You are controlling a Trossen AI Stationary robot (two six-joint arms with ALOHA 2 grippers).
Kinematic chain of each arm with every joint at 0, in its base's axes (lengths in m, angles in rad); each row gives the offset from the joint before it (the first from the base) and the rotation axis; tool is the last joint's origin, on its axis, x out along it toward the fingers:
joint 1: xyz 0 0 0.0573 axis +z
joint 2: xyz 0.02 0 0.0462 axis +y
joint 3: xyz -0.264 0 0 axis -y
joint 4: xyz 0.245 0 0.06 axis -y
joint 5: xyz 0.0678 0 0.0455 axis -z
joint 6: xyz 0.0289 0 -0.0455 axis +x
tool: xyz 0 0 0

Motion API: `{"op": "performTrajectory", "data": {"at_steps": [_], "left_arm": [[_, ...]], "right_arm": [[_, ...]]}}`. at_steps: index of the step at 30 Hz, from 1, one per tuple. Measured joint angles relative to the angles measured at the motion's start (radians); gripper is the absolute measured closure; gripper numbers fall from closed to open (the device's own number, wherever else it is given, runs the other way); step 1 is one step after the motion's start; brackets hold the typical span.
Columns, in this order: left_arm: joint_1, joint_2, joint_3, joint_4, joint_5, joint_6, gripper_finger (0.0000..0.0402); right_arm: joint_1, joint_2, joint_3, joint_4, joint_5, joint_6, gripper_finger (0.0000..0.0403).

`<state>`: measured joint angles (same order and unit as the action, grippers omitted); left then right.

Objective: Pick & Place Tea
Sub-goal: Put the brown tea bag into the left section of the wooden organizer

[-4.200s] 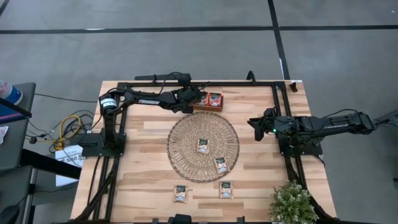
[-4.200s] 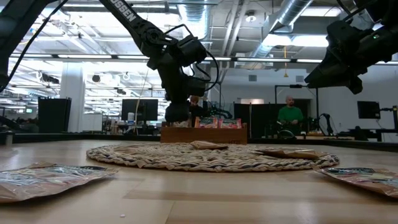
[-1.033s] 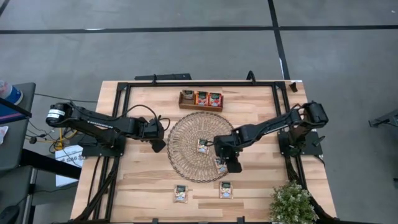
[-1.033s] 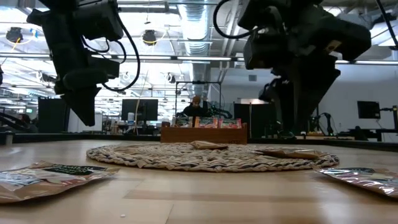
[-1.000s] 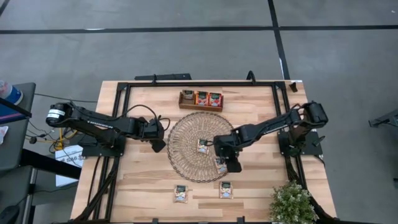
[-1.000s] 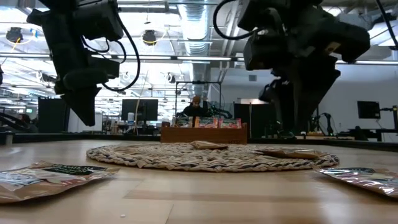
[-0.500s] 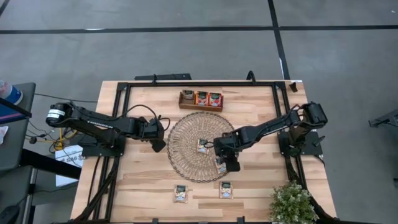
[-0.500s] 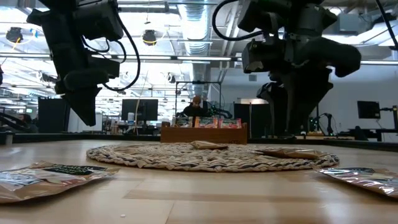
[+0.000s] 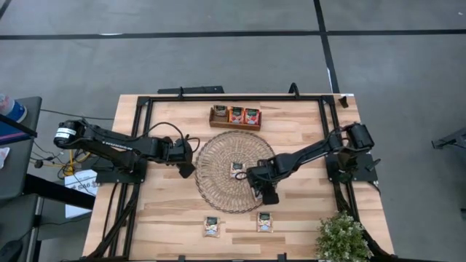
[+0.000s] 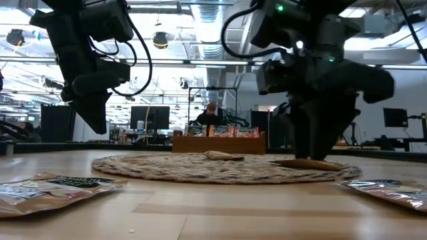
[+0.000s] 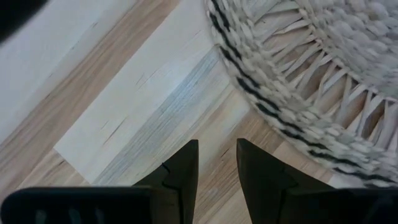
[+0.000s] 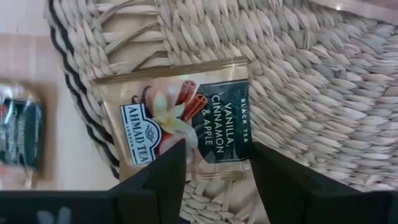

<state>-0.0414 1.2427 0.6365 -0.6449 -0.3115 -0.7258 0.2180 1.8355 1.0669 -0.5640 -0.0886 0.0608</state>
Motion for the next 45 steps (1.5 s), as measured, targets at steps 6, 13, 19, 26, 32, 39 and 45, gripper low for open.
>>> {"op": "performTrajectory", "data": {"at_steps": [6,13,19,26,32,39,45], "left_arm": [[0.0,0.0,0.0,0.003,0.0,0.003,0.03],[0.0,0.0,0.0,0.005,0.0,0.003,0.03],[0.0,0.0,0.0,0.005,0.0,0.003,0.03],[0.0,0.0,0.0,0.005,0.0,0.003,0.03],[0.0,0.0,0.0,0.006,0.0,0.003,0.03],[0.0,0.0,0.0,0.03,0.0,0.022,0.03],[0.0,0.0,0.0,0.034,0.0,0.026,0.03]], "right_arm": [[0.003,0.032,0.04,-0.009,-0.011,0.001,0.0234],[0.004,0.033,0.048,-0.016,-0.013,0.01,0.0265],[0.004,0.033,0.048,-0.019,-0.014,0.01,0.0295],[0.004,0.033,0.048,-0.02,-0.017,0.019,0.0324],[0.004,0.033,0.047,-0.031,-0.017,0.019,0.0367],[0.004,0.032,0.047,-0.038,-0.012,0.021,0.0396],[0.004,0.025,0.051,-0.088,0.007,0.02,0.04]]}}
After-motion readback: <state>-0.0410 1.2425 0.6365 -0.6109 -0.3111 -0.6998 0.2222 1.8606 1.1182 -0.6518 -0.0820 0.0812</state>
